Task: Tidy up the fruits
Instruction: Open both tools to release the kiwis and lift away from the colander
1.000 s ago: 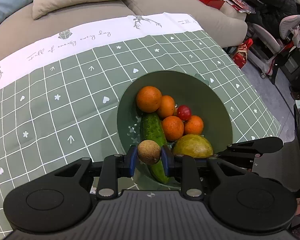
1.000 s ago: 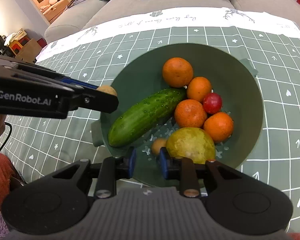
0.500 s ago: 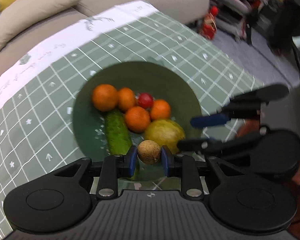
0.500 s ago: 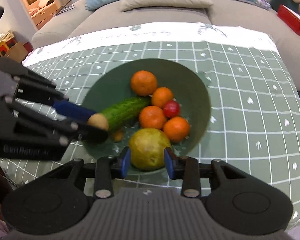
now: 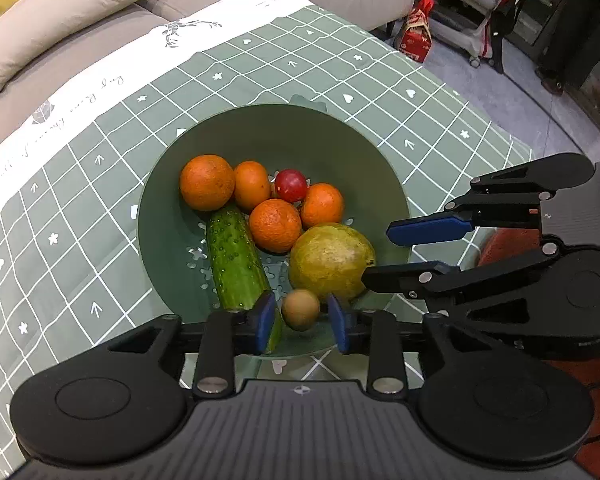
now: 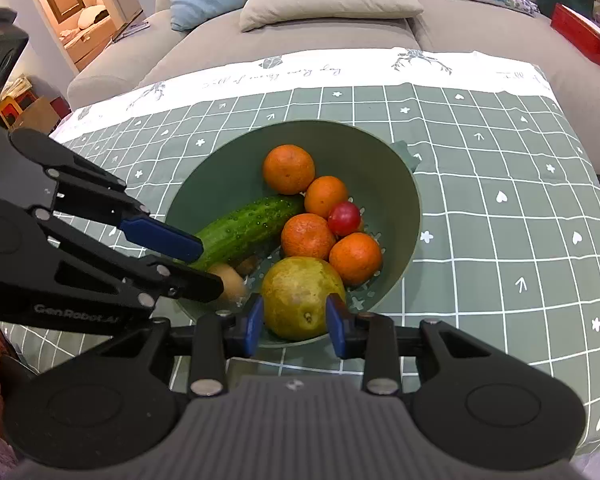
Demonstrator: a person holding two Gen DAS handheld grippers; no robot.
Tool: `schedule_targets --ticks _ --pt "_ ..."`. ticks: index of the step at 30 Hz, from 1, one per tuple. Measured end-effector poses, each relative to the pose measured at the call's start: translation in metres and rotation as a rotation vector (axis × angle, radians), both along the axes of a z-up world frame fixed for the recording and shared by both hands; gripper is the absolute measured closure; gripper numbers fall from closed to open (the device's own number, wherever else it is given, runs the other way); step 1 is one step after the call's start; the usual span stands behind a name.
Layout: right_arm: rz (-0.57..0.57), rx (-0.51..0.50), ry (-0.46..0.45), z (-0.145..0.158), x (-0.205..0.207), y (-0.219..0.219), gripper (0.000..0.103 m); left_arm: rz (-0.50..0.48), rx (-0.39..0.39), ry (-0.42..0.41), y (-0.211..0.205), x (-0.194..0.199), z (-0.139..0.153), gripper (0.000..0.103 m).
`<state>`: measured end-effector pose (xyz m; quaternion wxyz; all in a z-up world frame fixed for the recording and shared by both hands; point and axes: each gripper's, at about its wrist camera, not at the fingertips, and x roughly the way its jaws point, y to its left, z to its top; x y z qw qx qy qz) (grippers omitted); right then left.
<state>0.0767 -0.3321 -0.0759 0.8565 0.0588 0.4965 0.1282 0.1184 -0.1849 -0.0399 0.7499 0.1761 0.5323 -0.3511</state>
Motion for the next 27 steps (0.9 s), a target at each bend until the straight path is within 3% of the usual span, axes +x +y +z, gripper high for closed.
schedule_targets --ticks 3,11,15,20,22,24,27 --pt "-0.007 0.008 0.004 0.002 0.0 -0.002 0.072 0.033 -0.024 0.002 0.008 0.001 0.005 0.045" --pt "-0.014 0.015 -0.016 0.019 -0.004 0.007 0.07 0.139 -0.125 -0.114 0.039 -0.008 0.047 0.045" --pt "-0.024 0.009 -0.068 0.041 -0.006 0.014 0.051 0.227 -0.185 -0.191 0.061 -0.015 0.074 0.045" --pt "-0.03 0.006 -0.154 0.077 -0.014 0.027 0.041 0.331 -0.244 -0.309 0.091 -0.034 0.105 0.045" --pt "-0.031 0.01 -0.187 0.09 -0.021 0.035 0.038 0.376 -0.227 -0.371 0.1 -0.04 0.115 0.042" --pt "-0.033 0.013 -0.226 0.103 -0.03 0.042 0.027 0.413 -0.188 -0.461 0.107 -0.05 0.123 0.039" --pt "-0.036 0.015 -0.291 0.122 -0.046 0.052 0.022 0.451 -0.158 -0.544 0.116 -0.063 0.133 0.036"
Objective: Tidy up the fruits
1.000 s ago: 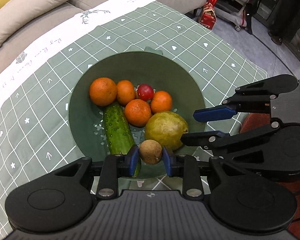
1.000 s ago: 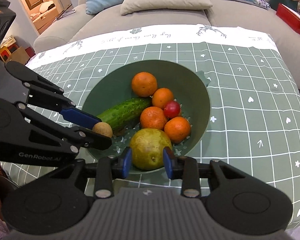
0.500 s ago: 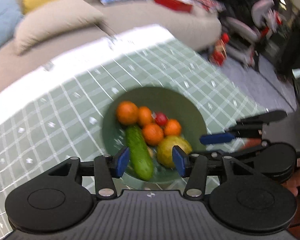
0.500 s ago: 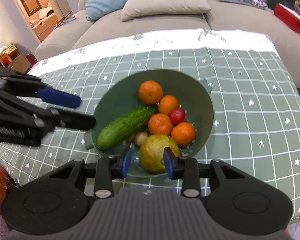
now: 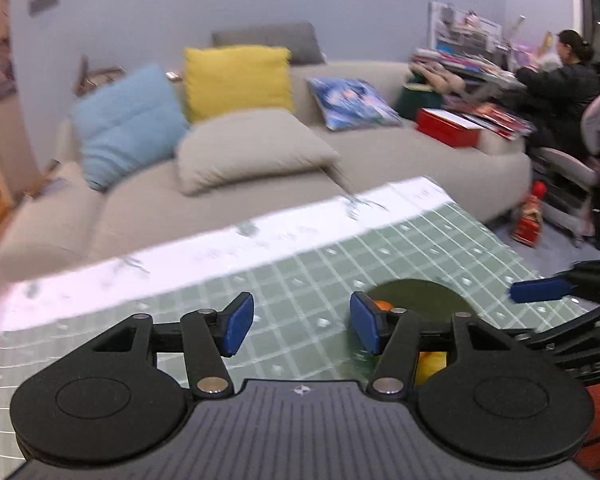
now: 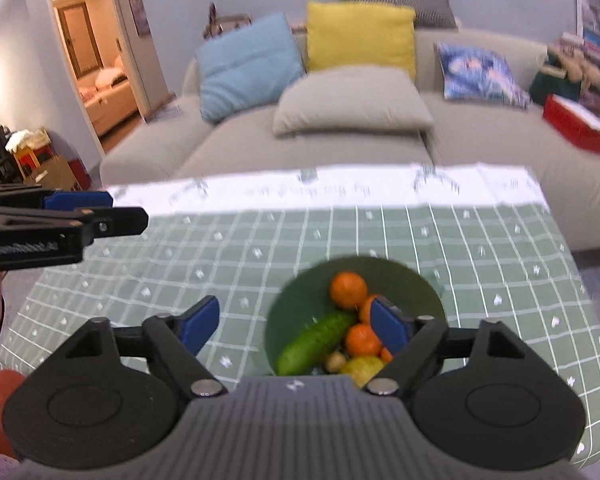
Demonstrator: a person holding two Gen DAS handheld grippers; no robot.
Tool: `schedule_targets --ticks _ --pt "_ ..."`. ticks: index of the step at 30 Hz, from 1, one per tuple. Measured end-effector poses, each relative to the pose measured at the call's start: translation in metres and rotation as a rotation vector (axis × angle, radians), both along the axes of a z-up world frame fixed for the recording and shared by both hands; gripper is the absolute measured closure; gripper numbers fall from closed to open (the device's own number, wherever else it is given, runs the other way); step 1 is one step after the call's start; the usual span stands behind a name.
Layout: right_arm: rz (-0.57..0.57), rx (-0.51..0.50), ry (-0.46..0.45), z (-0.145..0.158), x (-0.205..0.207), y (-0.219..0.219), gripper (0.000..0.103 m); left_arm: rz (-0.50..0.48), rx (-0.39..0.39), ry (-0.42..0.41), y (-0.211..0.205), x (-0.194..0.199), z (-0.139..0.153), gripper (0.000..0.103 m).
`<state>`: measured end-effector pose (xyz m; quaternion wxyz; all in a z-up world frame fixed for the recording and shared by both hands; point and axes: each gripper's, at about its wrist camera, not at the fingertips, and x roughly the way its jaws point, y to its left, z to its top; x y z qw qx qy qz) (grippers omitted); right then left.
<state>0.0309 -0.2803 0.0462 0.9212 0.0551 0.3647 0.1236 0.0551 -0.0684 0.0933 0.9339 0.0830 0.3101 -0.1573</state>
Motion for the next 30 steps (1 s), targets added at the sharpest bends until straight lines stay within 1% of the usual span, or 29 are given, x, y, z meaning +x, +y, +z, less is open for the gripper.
schedule_targets --ticks 2,4,5,6,7,8,10,12,15,17,20,24,27,30 --pt "0.003 -0.004 -0.037 0.009 -0.01 0.008 0.019 0.046 0.0 -0.019 0.007 -0.007 0.004 0.036" --pt "0.006 -0.024 -0.071 0.017 -0.021 0.016 0.017 0.087 -0.023 -0.052 0.015 -0.017 0.006 0.035" --pt "0.009 -0.034 -0.086 0.02 -0.026 0.02 0.013 0.109 -0.036 -0.073 0.019 -0.022 0.007 0.031" --pt "0.01 -0.041 -0.102 0.022 -0.032 0.023 0.009 0.135 -0.045 -0.092 0.022 -0.027 0.009 0.025" --pt "0.005 -0.048 -0.122 0.025 -0.039 0.026 0.008 0.157 -0.051 -0.108 0.026 -0.031 0.01 0.021" --pt "-0.004 -0.051 -0.138 0.027 -0.044 0.029 0.008 0.178 -0.054 -0.124 0.029 -0.036 0.01 0.02" --pt "-0.033 -0.052 -0.154 0.029 -0.053 0.032 0.007 0.213 -0.043 -0.136 0.036 -0.044 0.01 0.013" --pt "-0.06 -0.048 -0.153 0.027 -0.061 0.037 0.005 0.256 -0.027 -0.144 0.043 -0.053 0.009 0.012" --pt "-0.1 -0.07 -0.159 0.021 -0.075 0.046 0.005 0.308 0.011 -0.132 0.049 -0.063 0.004 0.012" --pt "-0.122 -0.091 -0.16 0.016 -0.082 0.051 0.005 0.321 0.024 -0.133 0.052 -0.071 0.001 0.012" --pt "-0.118 -0.101 -0.14 0.008 -0.089 0.058 0.005 0.325 0.027 -0.112 0.056 -0.083 -0.004 0.012" --pt "-0.132 -0.12 -0.133 0.0 -0.096 0.062 0.005 0.309 0.038 -0.047 0.053 -0.092 -0.017 0.012" --pt "-0.147 -0.148 -0.126 -0.003 -0.097 0.065 0.005 0.293 0.054 0.005 0.05 -0.092 -0.026 0.012" --pt "-0.15 -0.152 -0.129 -0.006 -0.097 0.065 0.005 0.288 0.056 0.044 0.049 -0.093 -0.033 0.012"
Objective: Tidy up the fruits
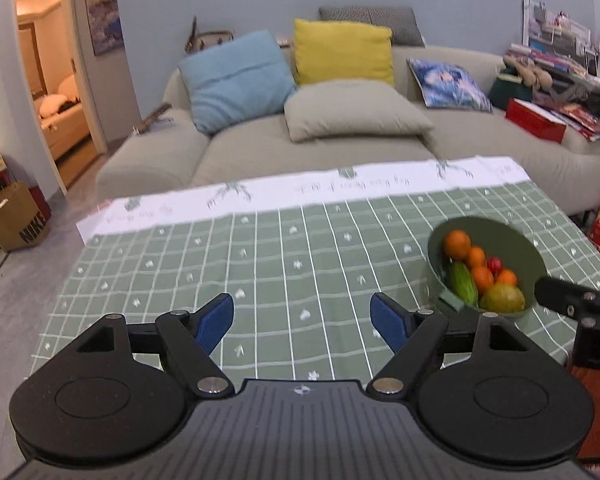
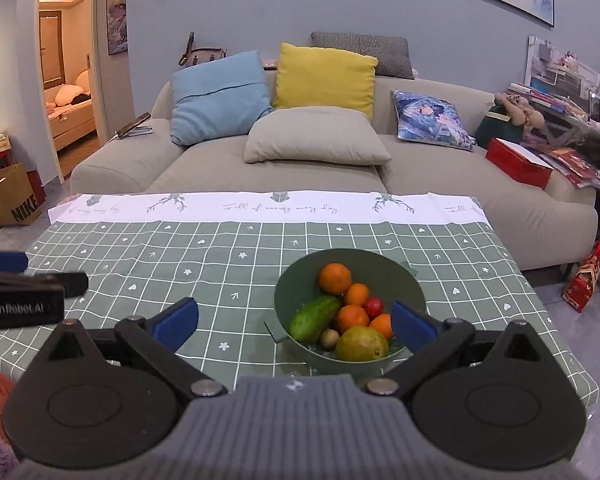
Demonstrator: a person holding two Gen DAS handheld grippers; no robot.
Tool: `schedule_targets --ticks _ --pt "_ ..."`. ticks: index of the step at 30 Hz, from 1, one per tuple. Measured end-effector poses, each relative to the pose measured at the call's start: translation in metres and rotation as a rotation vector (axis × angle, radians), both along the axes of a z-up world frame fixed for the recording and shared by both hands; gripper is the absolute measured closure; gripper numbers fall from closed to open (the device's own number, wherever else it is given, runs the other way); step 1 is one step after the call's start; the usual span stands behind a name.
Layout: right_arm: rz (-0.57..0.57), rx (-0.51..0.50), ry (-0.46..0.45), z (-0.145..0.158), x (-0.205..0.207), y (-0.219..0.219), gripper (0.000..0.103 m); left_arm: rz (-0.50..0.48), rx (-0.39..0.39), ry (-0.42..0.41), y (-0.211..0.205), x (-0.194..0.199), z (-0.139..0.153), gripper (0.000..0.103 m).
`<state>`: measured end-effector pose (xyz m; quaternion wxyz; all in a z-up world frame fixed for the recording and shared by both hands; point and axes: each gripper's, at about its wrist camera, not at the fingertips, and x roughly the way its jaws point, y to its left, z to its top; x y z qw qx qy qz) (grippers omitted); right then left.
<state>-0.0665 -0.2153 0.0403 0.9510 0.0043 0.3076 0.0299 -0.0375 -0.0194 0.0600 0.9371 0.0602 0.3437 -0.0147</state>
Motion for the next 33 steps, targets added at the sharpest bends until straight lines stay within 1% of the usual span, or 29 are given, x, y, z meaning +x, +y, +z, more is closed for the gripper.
schedule_targets --ticks 3,7,13,20,33 --pt "-0.007 0.004 0.014 -0.004 0.0 -0.002 0.005 -0.001 0.002 0.027 0.0 0.0 -0.004 0.012" --pt "-0.008 0.034 0.033 -0.008 0.001 -0.006 0.005 0.003 -0.007 0.055 0.002 -0.003 -0.009 0.012" --pt "-0.001 0.026 0.035 -0.009 0.004 -0.001 0.005 0.005 -0.01 0.099 0.002 -0.001 -0.014 0.012" --pt "0.014 0.007 0.027 -0.008 0.004 0.003 0.005 0.012 -0.011 0.106 0.004 -0.001 -0.014 0.012" --pt "0.028 0.003 0.031 -0.009 0.006 0.005 0.005 0.009 -0.012 0.107 0.005 0.0 -0.013 0.012"
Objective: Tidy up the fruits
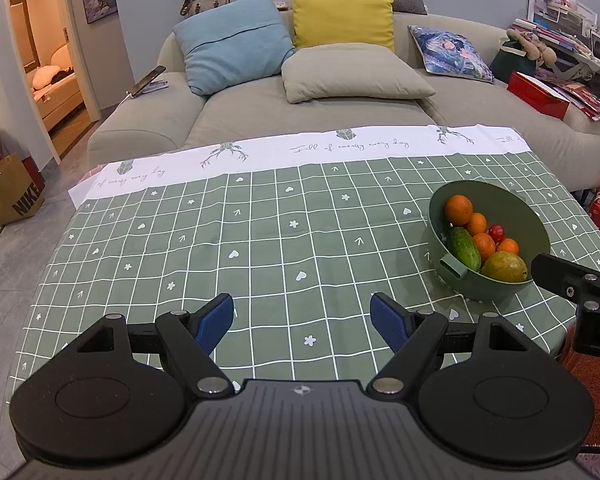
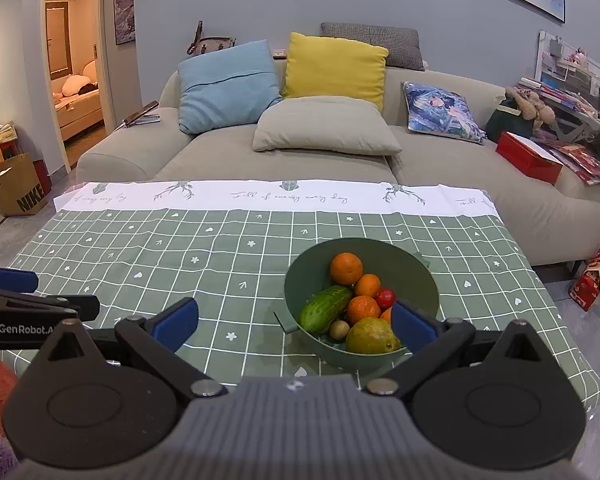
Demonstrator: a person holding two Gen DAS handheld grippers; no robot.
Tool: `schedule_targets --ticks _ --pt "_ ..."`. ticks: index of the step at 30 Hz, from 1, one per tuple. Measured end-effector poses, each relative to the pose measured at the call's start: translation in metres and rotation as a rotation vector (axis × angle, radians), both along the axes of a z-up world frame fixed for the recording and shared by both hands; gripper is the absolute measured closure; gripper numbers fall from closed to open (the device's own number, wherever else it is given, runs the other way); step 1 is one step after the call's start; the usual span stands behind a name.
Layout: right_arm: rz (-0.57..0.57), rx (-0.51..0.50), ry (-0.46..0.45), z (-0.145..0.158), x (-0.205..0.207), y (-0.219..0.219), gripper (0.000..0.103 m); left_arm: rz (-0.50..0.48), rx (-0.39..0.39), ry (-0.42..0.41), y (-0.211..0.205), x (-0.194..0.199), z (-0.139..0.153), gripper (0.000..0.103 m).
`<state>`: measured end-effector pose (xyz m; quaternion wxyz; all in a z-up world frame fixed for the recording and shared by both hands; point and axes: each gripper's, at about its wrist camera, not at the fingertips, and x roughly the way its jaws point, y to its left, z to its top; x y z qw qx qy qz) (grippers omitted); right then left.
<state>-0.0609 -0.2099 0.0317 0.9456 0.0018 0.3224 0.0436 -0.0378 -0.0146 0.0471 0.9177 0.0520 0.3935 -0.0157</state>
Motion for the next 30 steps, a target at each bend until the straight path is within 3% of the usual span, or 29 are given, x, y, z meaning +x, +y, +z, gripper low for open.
schedule_targets --ticks 30 --pt "0.006 -0.002 0.001 -0.0015 0.0009 0.0011 0.005 0.001 0.003 0.004 0.0016 0.0 0.0003 0.012"
